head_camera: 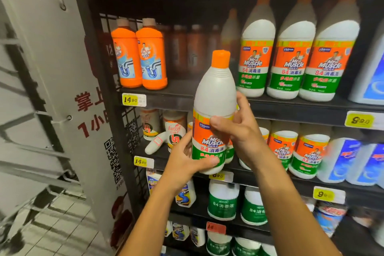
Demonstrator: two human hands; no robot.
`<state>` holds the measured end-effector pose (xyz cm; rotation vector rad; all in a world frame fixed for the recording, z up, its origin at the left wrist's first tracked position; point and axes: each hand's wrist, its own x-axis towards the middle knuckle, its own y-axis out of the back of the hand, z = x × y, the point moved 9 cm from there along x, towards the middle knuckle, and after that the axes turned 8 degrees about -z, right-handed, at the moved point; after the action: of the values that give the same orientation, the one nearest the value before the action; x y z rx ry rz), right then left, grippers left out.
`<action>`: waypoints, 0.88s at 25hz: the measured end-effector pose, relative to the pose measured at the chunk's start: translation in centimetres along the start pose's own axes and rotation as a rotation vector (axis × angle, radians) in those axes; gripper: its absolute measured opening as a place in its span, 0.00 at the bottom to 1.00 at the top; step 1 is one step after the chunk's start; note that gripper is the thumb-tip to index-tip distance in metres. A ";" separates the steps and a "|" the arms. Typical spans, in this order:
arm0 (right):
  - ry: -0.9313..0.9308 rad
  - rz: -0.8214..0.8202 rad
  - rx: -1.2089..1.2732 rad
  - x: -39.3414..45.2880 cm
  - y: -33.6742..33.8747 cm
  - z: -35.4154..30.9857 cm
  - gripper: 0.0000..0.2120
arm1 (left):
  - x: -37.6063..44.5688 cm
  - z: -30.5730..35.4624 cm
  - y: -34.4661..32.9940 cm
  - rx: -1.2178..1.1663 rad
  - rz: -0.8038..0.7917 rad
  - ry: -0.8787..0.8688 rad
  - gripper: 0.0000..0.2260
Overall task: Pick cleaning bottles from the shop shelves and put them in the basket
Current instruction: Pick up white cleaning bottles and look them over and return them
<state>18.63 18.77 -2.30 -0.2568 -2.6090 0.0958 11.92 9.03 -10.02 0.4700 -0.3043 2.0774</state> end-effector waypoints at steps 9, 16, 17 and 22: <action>0.053 -0.011 -0.344 -2.6 -4.7 0.7 0.42 | -1.4 -1.3 4.2 0.166 -0.154 0.092 0.32; 0.049 0.010 -0.465 -2.6 -8.2 1.0 0.42 | -2.2 -0.7 6.5 0.200 -0.210 0.125 0.35; 0.044 0.023 -0.462 -2.6 -8.6 1.1 0.42 | -2.6 -0.9 7.0 0.193 -0.213 0.139 0.35; 0.019 0.146 -0.401 -3.3 -9.3 1.6 0.38 | -5.7 -1.9 7.8 0.088 -0.346 0.254 0.32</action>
<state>19.12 8.94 -4.22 -0.5851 -2.5675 -0.3808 7.52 1.40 -14.45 0.2826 0.0189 1.7894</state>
